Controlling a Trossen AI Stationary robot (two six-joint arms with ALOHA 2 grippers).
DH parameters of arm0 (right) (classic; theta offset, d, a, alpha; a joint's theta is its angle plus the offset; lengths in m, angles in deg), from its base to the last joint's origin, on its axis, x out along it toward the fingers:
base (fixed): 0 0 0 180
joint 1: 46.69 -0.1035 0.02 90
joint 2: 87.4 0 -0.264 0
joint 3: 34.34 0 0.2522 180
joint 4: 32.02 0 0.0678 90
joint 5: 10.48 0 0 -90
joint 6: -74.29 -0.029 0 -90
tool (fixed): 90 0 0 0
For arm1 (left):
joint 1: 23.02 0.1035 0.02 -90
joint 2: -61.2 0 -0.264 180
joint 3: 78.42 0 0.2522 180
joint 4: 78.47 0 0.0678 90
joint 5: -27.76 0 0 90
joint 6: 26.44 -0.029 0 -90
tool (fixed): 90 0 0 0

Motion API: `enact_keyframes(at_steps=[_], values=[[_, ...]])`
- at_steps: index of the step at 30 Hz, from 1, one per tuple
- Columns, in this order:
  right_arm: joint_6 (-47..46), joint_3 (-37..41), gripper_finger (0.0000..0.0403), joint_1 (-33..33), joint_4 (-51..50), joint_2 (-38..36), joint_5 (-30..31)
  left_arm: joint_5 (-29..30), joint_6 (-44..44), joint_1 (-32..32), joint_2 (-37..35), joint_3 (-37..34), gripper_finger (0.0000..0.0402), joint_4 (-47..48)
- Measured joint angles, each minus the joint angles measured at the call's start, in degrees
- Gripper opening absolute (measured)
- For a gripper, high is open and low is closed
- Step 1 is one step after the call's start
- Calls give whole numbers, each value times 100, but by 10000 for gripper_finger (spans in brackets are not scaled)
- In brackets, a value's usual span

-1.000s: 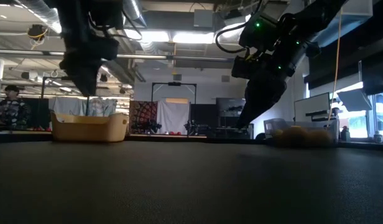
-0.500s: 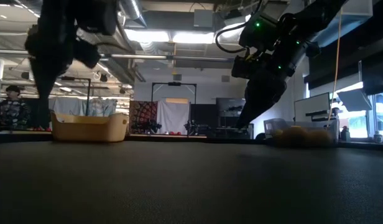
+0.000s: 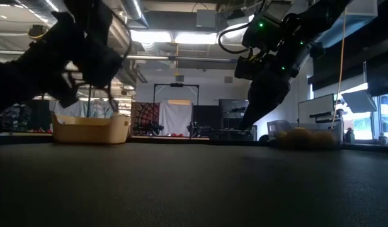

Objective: Sort produce into baskets
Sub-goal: Put the green bell pepper into the yellow bin

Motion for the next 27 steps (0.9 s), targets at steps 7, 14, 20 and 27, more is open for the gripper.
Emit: enact_keyframes(at_steps=[7, 14, 20, 27], values=[[0, 0, 175, 0, -8, 0, -1, -104, 37, -1, 413, -254, 200, 29], [0, 0, 175, 0, 2, 0, -1, -103, 18, -79, 574, -254, 200, 34], [0, 0, 175, 0, 24, 0, -1, -107, -142, -76, 818, -236, 216, 39], [0, 0, 175, 0, 23, 0, -1, -147, -349, -79, 1376, -212, 254, 51]])
